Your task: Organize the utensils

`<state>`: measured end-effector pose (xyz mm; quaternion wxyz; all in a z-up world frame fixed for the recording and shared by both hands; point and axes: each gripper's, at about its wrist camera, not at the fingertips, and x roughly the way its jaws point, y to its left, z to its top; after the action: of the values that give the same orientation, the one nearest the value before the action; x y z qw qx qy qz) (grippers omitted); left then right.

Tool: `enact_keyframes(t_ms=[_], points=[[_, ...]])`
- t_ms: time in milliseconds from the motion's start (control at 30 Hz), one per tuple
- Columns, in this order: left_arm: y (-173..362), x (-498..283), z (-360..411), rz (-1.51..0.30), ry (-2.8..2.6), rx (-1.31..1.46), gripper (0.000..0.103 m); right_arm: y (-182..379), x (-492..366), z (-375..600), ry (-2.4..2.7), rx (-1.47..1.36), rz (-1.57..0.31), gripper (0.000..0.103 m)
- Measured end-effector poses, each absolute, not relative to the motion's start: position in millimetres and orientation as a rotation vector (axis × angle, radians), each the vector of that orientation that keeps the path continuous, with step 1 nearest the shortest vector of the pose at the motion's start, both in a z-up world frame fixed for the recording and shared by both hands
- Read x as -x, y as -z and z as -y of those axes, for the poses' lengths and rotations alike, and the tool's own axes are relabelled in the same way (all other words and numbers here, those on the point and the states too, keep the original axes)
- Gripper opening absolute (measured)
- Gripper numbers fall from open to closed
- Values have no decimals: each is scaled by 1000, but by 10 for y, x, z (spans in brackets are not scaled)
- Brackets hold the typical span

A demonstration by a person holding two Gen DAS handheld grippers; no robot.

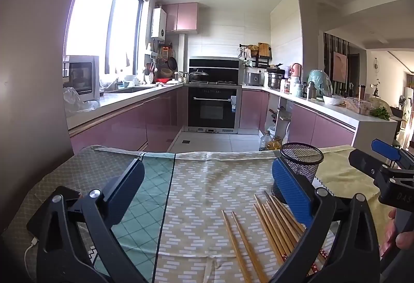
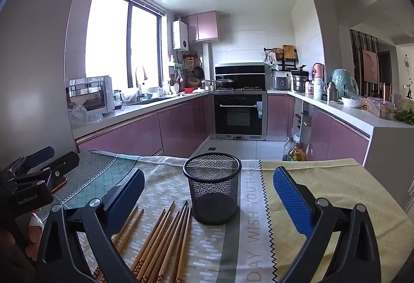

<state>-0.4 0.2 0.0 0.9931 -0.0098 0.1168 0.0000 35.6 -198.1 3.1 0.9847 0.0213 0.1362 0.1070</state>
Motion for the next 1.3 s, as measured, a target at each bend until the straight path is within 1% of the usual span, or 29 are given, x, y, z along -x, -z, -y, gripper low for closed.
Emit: enact_keyframes(t_ms=[1300], points=[[-99,33,13,-223,10,26,97,-51,-277,2016,-225,-62,-241,96]])
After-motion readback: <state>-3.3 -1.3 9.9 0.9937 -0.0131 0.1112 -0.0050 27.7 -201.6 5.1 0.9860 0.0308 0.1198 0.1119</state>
